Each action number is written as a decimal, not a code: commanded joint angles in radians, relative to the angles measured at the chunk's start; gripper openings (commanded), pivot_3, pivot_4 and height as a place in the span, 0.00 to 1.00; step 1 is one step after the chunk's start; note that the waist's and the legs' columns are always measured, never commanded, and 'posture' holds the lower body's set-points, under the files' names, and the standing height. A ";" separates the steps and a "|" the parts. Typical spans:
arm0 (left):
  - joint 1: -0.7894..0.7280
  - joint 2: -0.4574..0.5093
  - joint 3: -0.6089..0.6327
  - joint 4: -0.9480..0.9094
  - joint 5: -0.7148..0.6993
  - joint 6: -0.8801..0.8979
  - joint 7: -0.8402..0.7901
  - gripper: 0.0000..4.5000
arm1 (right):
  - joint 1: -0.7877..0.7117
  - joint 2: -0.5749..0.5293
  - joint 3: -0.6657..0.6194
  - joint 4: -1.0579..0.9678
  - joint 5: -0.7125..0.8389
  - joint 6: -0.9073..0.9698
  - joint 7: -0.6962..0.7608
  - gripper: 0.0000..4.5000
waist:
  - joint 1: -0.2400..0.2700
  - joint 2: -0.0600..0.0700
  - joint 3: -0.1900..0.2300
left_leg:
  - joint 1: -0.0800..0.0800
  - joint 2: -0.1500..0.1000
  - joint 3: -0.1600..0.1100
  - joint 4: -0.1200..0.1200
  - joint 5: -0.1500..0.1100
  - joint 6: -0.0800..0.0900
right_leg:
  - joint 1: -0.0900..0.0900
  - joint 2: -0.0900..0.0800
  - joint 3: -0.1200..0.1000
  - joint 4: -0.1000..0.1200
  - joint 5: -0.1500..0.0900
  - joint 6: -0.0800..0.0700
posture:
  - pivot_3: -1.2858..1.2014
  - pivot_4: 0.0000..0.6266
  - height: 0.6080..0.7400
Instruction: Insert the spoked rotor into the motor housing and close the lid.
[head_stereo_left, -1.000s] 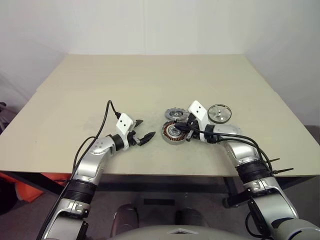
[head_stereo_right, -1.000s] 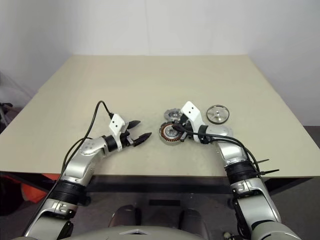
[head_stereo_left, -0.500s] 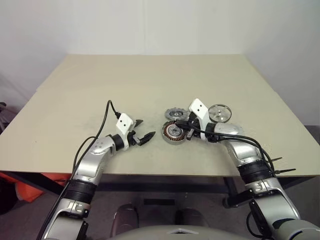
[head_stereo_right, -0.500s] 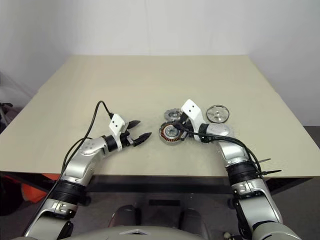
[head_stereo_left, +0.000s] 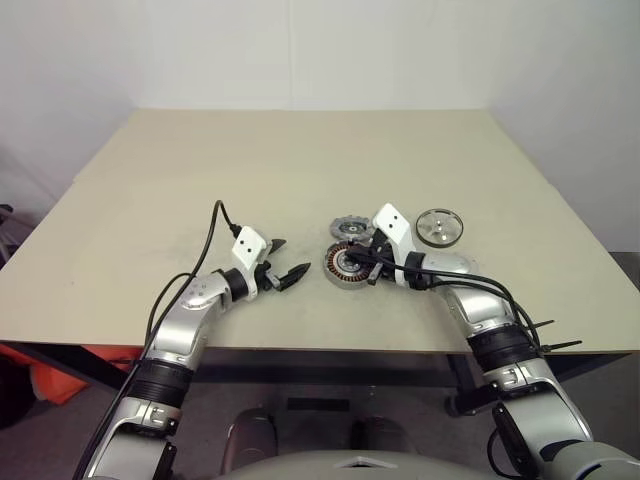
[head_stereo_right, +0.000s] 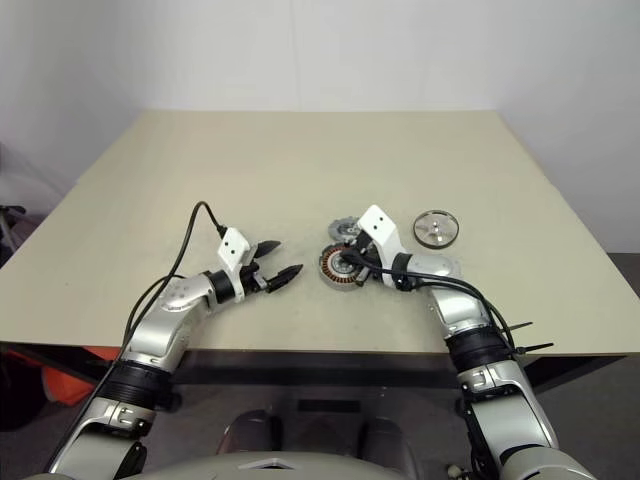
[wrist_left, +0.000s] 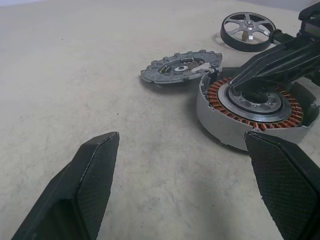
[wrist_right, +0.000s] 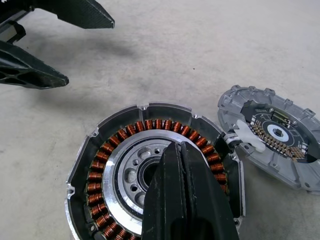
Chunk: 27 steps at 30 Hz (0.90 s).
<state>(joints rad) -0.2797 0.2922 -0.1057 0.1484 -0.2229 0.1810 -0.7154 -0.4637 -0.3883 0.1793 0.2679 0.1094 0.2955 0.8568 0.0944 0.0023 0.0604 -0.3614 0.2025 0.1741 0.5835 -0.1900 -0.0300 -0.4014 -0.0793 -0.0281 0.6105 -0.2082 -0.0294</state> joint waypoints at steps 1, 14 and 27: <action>-0.010 0.003 0.015 -0.021 -0.004 -0.018 0.000 0.95 | -0.021 -0.002 -0.032 -0.043 0.031 0.007 0.002 0.01 | 0.000 0.000 0.000 | 0.000 0.000 0.000 0.000 0.000 0.000 | 0.000 0.000 0.000 0.000 0.000 0.000 | 0.52 0.00 1.00; -0.009 0.003 0.011 -0.020 -0.004 -0.019 -0.004 0.95 | -0.076 -0.145 -0.076 0.047 -0.138 -0.115 -0.191 0.01 | 0.003 0.000 0.000 | 0.000 0.000 0.000 0.000 0.001 -0.001 | 0.000 0.000 0.000 0.001 0.000 0.000 | 0.52 0.00 1.00; -0.021 0.000 0.005 -0.005 0.000 -0.022 -0.013 0.95 | -0.061 -0.347 -0.043 0.058 -0.316 -0.169 -0.193 0.75 | 0.001 0.000 0.000 | 0.001 0.001 0.000 0.000 0.001 -0.001 | 0.000 0.002 0.001 0.000 0.000 0.000 | 0.52 0.00 1.00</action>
<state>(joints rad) -0.2797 0.2900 -0.1094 0.1518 -0.2197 0.1781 -0.7225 -0.5207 -0.7098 0.1519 0.3657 -0.2012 0.1415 0.6563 0.0951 0.0024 0.0605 -0.3608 0.2036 0.1742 0.5837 -0.1895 -0.0308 -0.4017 -0.0774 -0.0273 0.6109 -0.2080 -0.0299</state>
